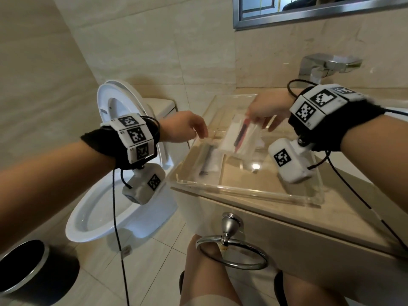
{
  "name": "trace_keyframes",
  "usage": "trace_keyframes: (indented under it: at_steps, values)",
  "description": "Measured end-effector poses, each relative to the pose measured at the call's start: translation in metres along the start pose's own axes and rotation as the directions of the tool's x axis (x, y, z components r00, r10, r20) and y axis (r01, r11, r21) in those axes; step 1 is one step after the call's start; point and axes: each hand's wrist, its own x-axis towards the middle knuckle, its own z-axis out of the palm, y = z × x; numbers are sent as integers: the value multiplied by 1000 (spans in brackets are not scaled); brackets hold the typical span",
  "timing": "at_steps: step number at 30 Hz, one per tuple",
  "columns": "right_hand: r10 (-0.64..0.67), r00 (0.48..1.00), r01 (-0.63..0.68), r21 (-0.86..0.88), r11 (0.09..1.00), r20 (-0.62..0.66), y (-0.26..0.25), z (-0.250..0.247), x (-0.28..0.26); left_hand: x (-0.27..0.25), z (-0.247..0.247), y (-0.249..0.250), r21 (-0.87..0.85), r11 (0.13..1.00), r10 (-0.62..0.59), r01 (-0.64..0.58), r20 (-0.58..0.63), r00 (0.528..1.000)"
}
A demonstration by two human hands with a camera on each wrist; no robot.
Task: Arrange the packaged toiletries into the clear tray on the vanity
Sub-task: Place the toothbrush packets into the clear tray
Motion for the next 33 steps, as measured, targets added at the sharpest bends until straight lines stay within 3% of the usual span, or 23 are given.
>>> trace_keyframes:
  at_steps: [5, 12, 21, 26, 33]
  values:
    - [-62, 991, 57, 49, 997, 122, -24, 18, 11, 3, -4, -13, -147, 976, -171, 160, -66, 983]
    - [-58, 970, 67, -33, 997, 235, -42, 41, 19, -4, 2, -23, -153, 959, -241, 238, -1, 971]
    - [-83, 946, 114, -82, 990, 313, -48, 60, 20, -5, 0, -17, -145, 953, -271, 268, -5, 962]
    - [-121, 937, 134, -18, 991, 327, -46, 53, 18, -5, 1, -10, -127, 957, -267, 261, -32, 963]
    - [-85, 977, 92, -25, 995, 198, -28, 25, 12, -6, 3, 7, -2, 992, -123, 123, -53, 991]
